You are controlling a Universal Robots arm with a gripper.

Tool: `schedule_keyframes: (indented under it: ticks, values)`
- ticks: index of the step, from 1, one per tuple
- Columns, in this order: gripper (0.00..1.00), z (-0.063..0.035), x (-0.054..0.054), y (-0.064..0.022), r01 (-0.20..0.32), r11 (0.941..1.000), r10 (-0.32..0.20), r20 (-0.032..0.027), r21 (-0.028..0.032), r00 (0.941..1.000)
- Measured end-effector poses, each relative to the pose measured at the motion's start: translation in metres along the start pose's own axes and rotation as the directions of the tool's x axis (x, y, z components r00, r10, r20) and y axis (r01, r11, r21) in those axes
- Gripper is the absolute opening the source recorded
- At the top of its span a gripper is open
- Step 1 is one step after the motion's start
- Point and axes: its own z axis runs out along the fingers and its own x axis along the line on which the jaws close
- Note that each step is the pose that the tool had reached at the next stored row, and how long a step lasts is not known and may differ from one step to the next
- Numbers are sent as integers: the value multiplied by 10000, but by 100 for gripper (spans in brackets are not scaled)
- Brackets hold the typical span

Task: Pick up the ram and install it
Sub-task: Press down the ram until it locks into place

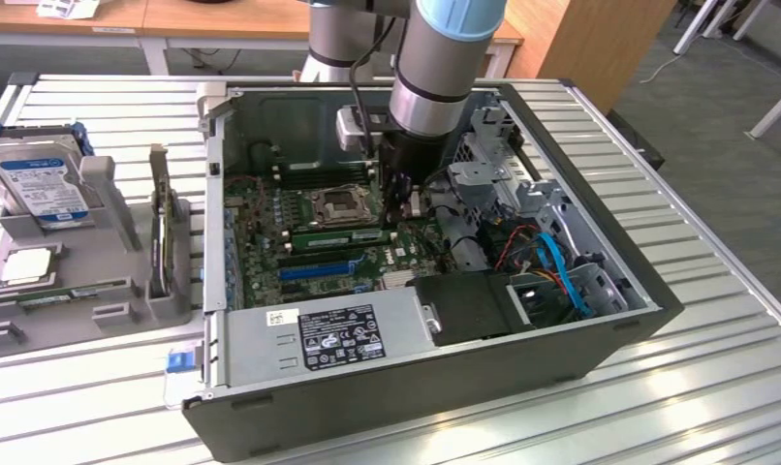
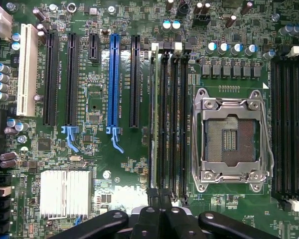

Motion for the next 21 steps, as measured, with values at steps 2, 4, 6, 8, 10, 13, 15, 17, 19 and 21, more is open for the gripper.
schedule_keyframes:
  ticks: [2,4,6,8,10,13,15,17,19,21]
  values:
    - [10,1,0,0,0,10000,0,0,1,10000]
    - [10,1,0,0,0,10000,0,0,0,10000]
    - [10,1,0,0,0,10000,0,0,1,10000]
    - [10,7,0,-1,0,10000,0,1,1,10000]
    - [10,7,0,0,0,10000,0,0,0,10000]
    - [10,7,0,0,0,10000,0,0,0,10000]
    - [10,11,0,-1,0,10000,0,1,1,10000]
    - [10,13,0,-1,0,10000,0,0,0,10000]
    - [10,13,0,-1,0,10000,0,-1,0,10000]
    - [10,13,0,-1,0,10000,0,0,0,10000]
